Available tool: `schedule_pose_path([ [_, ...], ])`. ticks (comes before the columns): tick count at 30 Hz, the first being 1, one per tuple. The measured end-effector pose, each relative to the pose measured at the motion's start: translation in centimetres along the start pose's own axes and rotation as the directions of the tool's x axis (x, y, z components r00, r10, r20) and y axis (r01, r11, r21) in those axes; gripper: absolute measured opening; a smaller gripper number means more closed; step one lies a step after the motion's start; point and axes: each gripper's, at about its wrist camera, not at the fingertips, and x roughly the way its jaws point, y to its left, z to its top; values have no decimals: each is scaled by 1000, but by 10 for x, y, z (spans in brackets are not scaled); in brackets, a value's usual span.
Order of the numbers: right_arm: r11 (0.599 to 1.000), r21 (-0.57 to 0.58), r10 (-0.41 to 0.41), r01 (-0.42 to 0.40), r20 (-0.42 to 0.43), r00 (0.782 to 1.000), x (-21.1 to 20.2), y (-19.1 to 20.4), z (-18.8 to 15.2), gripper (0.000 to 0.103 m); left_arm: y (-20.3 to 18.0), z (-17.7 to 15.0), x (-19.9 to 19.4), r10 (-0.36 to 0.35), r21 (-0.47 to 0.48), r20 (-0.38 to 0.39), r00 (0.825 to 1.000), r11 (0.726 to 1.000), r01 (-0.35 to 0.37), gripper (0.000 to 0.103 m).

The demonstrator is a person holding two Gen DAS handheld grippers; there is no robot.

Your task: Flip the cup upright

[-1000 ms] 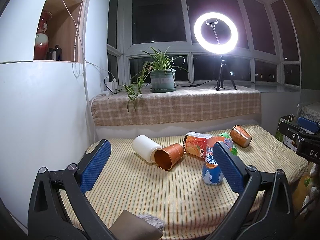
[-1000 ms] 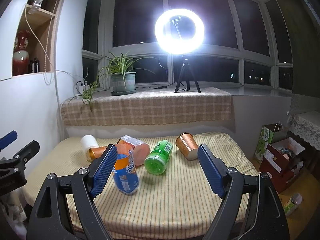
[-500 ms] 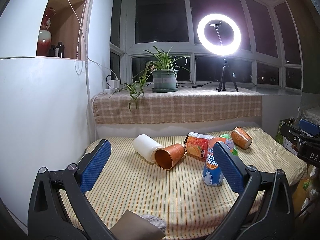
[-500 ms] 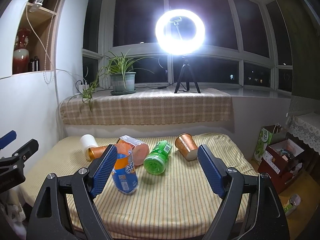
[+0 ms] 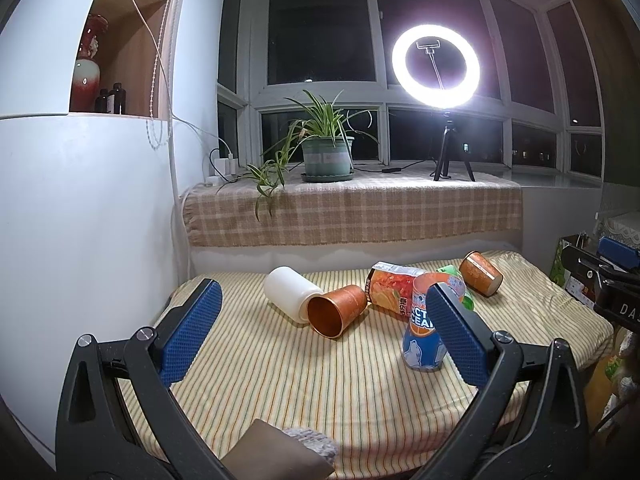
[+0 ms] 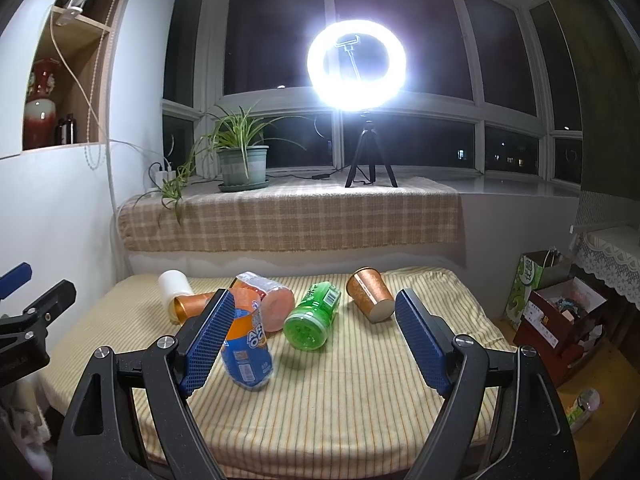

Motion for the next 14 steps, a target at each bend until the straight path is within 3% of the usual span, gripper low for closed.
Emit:
schedule_pose_path([
  [14, 1000, 6, -7, 7, -14, 1000, 4, -3, -3, 82, -5, -2, 1, 19, -11, -4, 1000, 1000, -19, 103],
])
